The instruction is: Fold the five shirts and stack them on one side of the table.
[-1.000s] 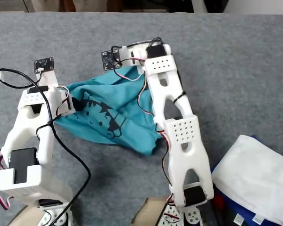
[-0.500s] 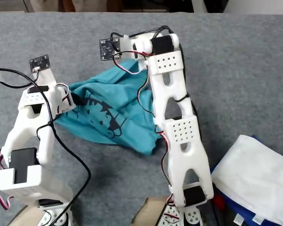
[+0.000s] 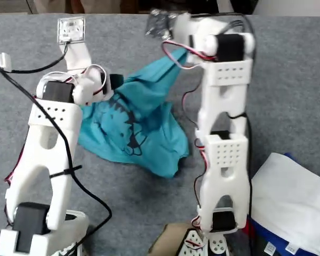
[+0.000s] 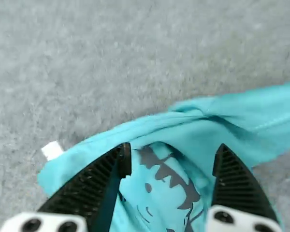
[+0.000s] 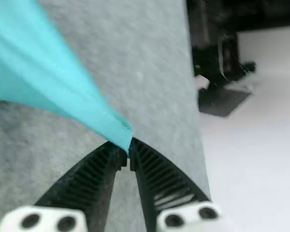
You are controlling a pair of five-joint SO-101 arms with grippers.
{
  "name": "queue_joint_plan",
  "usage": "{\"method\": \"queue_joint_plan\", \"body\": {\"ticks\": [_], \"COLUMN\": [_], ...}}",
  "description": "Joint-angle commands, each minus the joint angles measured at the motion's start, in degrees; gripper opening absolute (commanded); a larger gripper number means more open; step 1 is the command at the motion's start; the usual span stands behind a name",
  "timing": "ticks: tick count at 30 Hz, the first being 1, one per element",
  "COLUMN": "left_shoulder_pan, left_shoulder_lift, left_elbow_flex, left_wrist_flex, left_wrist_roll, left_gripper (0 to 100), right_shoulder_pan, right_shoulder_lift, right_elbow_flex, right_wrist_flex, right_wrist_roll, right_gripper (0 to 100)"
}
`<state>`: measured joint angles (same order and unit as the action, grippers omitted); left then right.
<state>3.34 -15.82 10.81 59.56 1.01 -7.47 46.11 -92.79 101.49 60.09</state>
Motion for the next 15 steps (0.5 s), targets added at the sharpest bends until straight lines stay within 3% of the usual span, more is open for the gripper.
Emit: {"method": "queue_joint_plan", "body": {"ticks": [1,6,10,15], "left_shoulder_pan": [-1.3,-9.2,-16.5,-19.4], "left_shoulder_lift": [-3.4,-6.8,-7.3,-2.4], "left_elbow_flex": [-3.8,-5.2,-3.9,6.6], "left_wrist_flex": [0.4,5.5,8.6,1.1], "left_wrist_roll": [0.3,-0.2,-1.9,-8.4], "left_gripper": [28,28,28,28], "right_shoulder_pan": [3.0,6.5,10.0,12.6], "right_shoulder_lift": [-7.2,-11.7,-16.6,-20.6], "right_elbow_flex": [-2.0,2.0,13.4,31.1], "right_wrist_flex": [1.0,1.0,1.0,0.9], "right_wrist_roll": [-4.0,-6.9,-7.0,-7.0], "right_gripper": [0.4,0.4,0.4,0.4]}}
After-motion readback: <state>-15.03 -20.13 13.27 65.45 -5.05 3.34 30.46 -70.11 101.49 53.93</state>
